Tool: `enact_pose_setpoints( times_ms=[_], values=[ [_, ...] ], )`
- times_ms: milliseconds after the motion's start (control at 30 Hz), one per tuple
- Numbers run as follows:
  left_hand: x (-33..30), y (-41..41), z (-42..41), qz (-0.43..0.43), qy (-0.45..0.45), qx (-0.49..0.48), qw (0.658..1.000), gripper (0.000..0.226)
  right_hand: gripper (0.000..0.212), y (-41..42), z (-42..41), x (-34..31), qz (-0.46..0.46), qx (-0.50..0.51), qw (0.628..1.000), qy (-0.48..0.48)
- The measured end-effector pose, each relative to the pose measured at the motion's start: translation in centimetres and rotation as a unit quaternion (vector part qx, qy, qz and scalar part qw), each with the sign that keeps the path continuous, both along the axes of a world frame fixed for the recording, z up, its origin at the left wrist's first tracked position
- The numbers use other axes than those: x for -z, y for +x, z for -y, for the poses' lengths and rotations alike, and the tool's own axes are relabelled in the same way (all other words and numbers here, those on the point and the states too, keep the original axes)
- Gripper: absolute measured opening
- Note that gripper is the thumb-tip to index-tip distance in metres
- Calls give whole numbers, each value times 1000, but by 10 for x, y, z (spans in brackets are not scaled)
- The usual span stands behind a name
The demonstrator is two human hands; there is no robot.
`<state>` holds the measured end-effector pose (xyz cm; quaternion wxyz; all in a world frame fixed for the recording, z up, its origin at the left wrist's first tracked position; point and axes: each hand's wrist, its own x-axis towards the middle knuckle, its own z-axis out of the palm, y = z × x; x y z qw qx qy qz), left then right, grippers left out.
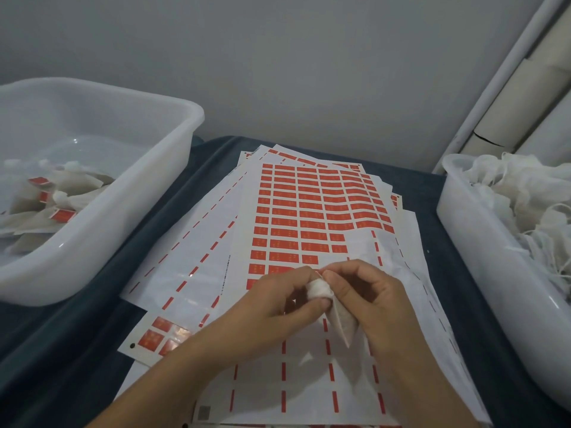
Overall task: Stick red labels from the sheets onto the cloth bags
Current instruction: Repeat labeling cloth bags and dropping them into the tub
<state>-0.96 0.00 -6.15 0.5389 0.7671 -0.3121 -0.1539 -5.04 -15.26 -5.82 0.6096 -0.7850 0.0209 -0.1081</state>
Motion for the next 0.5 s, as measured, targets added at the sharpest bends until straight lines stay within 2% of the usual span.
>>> enact_pose_setpoints(
  times_ms=[100,200,300,400,500],
  values=[
    [-2,1,0,-24,-9,4,1000,8,16,0,0,1,13,2,998,-68],
    [-4,3,-1,-96,-21,1,995,5,27,0,-1,2,59,-13,985,-163],
    [-8,7,-5,-162,-32,-3,986,6,27,0,1,0,45,-57,987,-142],
    [-10,10,-9,-168,-40,-4,985,7,31,0,4,0,-21,-69,992,-102],
    [-10,9,-8,-162,-48,5,986,9,26,-1,5,0,-45,-50,994,-81]
  ],
)
